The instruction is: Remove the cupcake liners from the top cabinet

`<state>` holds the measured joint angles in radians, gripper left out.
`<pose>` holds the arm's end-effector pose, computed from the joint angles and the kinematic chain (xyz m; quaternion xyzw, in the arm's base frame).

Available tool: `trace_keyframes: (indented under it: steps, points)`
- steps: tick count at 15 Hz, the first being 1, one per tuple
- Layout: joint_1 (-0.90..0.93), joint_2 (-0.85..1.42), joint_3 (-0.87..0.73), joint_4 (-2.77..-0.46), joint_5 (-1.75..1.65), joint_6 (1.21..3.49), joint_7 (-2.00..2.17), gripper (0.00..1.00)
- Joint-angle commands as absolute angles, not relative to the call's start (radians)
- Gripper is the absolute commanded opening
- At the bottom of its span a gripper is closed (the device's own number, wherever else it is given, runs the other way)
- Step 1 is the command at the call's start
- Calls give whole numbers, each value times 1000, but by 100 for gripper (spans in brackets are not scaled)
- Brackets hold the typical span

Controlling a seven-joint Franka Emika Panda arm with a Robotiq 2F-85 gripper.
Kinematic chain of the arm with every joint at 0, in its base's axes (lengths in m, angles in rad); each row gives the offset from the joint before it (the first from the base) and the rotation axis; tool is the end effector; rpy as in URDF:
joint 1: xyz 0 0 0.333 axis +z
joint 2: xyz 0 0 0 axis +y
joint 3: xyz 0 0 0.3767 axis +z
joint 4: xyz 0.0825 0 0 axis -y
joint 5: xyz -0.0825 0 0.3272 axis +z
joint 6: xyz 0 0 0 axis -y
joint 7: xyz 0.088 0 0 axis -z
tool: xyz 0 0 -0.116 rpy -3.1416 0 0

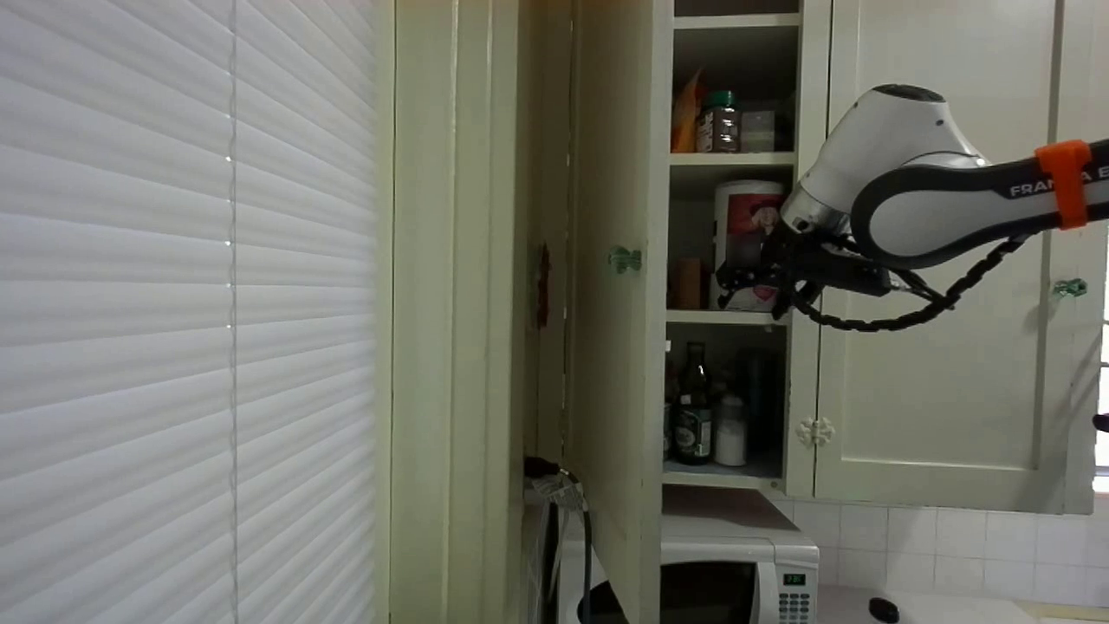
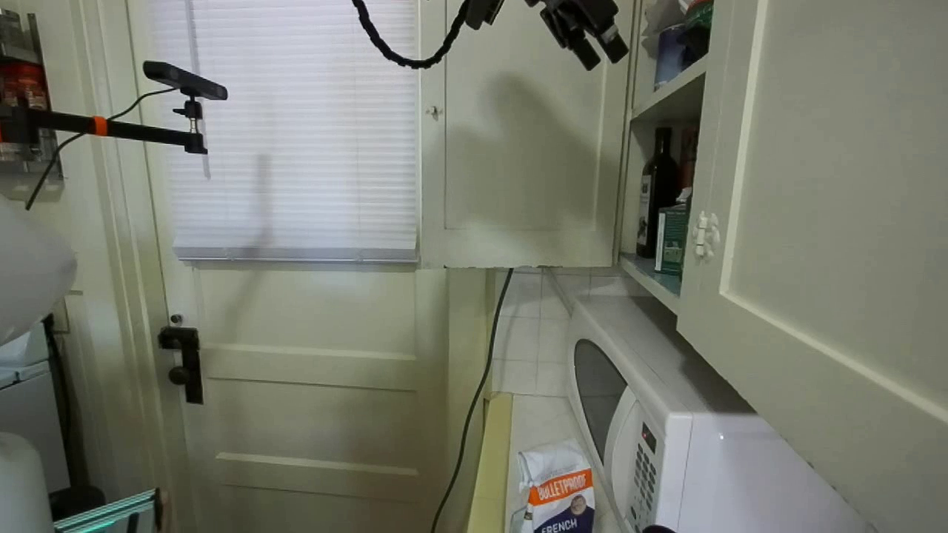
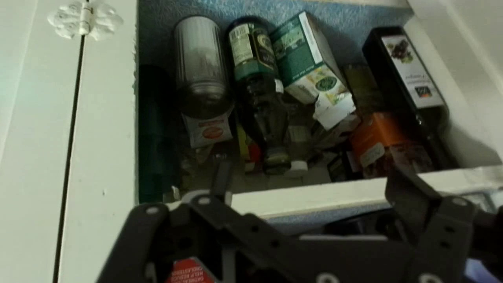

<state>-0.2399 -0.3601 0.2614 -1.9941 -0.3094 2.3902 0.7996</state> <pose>0.4244 0.0356 0.7469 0.8740 -0.2766 0.3985 0.0268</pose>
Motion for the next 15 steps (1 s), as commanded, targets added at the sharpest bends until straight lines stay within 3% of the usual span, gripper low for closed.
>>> trace_keyframes:
  steps: [1,10,15]
  points:
    - [-247,-288,269,-1877,-378,2399,1013,100]
    - [-197,-278,223,-1854,-381,2391,1046,100]
    - [-250,-177,274,-1757,-627,2394,1323,100]
